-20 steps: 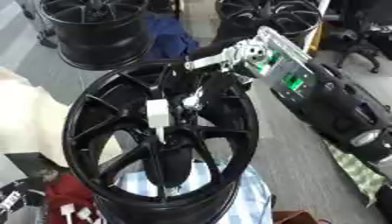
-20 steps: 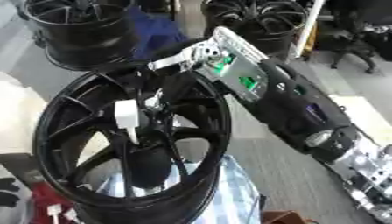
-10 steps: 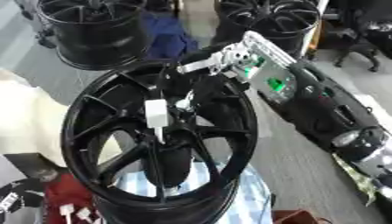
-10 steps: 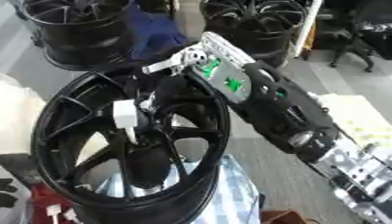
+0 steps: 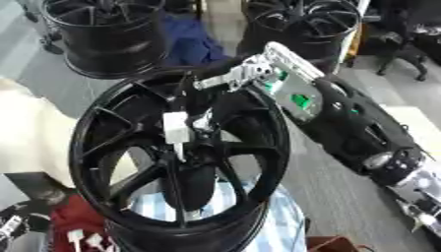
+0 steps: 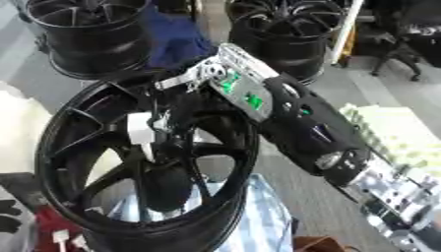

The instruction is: Pull the pin out of the wheel hub.

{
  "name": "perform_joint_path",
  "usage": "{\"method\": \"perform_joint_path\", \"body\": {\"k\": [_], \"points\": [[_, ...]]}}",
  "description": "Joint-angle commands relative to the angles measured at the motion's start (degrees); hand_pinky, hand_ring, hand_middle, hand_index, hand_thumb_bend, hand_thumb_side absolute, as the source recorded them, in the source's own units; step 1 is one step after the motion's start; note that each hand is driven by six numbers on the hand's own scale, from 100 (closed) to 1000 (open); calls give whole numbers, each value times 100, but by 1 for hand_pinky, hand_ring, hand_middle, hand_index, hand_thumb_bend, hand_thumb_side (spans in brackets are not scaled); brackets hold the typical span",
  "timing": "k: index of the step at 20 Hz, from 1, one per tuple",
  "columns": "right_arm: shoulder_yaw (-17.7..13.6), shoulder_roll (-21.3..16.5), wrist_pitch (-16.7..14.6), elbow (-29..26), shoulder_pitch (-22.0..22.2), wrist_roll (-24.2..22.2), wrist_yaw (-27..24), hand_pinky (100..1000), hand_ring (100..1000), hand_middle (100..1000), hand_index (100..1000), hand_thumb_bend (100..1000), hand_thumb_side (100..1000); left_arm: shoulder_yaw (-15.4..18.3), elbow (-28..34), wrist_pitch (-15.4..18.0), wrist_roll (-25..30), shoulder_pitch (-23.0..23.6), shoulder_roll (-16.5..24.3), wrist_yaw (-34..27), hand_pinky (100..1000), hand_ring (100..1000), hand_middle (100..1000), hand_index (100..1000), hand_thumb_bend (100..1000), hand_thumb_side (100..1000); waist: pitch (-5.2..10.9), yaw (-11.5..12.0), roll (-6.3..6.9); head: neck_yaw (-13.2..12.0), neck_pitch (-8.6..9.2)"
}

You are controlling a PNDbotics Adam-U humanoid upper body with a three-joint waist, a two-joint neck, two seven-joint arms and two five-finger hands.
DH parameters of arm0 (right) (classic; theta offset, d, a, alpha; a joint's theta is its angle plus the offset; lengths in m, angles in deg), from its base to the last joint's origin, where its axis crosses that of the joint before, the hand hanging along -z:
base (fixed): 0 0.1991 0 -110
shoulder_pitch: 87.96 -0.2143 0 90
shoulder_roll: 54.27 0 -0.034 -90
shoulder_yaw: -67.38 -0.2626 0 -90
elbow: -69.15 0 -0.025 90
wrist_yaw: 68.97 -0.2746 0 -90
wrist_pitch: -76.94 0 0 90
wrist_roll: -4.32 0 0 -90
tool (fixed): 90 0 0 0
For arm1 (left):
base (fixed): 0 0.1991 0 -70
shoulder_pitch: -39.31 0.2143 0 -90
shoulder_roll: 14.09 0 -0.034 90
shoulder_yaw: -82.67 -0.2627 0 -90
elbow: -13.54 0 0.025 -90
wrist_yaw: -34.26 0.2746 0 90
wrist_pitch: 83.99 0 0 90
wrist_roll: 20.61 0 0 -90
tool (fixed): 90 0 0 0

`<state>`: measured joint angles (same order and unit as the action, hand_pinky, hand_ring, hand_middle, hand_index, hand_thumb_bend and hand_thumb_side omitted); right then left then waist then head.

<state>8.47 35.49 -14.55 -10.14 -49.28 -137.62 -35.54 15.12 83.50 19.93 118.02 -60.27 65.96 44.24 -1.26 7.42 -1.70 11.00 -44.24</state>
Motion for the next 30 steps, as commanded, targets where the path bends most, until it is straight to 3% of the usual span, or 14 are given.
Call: {"method": "perform_joint_path", "body": {"k": [1,9,17,20,21,22,23,25,30], "points": [[-11,-12,-52,-63,-92,-3,66,802,831,867,931,132,630,-21,111,48,71,-82,42,9,698,666,674,835,100,751,46,6,34,28,12],[47,71,-69,-25,-53,-3,191,781,805,846,928,137,613,-29,131,41,110,-96,22,19,698,666,676,836,100,752,48,30,34,51,12],[14,243,-86,285,28,-3,544,739,747,763,882,110,574,-42,152,35,141,-117,-3,25,697,666,676,836,100,752,37,68,37,92,12],[-42,314,-102,420,60,-3,647,719,719,707,836,100,564,-52,163,29,160,-132,-21,34,697,666,676,836,100,753,32,89,37,115,12],[-71,331,-106,434,64,-1,669,702,693,635,777,100,541,-56,168,29,171,-136,-28,43,697,666,677,836,100,753,32,94,37,120,12],[-96,340,-111,431,67,6,681,702,693,635,777,100,541,-58,172,31,184,-139,-33,53,697,666,677,836,100,753,32,98,36,123,12],[-116,340,-117,410,65,36,682,685,663,562,710,100,512,-59,176,33,195,-140,-38,60,697,667,677,836,100,755,33,102,35,125,12],[-139,328,-121,350,60,146,655,665,635,508,660,100,491,-59,181,30,214,-141,-44,67,697,667,678,836,100,756,35,106,34,125,12],[-136,262,-68,144,37,509,316,636,602,435,583,100,463,-56,178,17,253,-138,-50,75,698,667,678,837,100,762,44,105,34,126,12]]}}
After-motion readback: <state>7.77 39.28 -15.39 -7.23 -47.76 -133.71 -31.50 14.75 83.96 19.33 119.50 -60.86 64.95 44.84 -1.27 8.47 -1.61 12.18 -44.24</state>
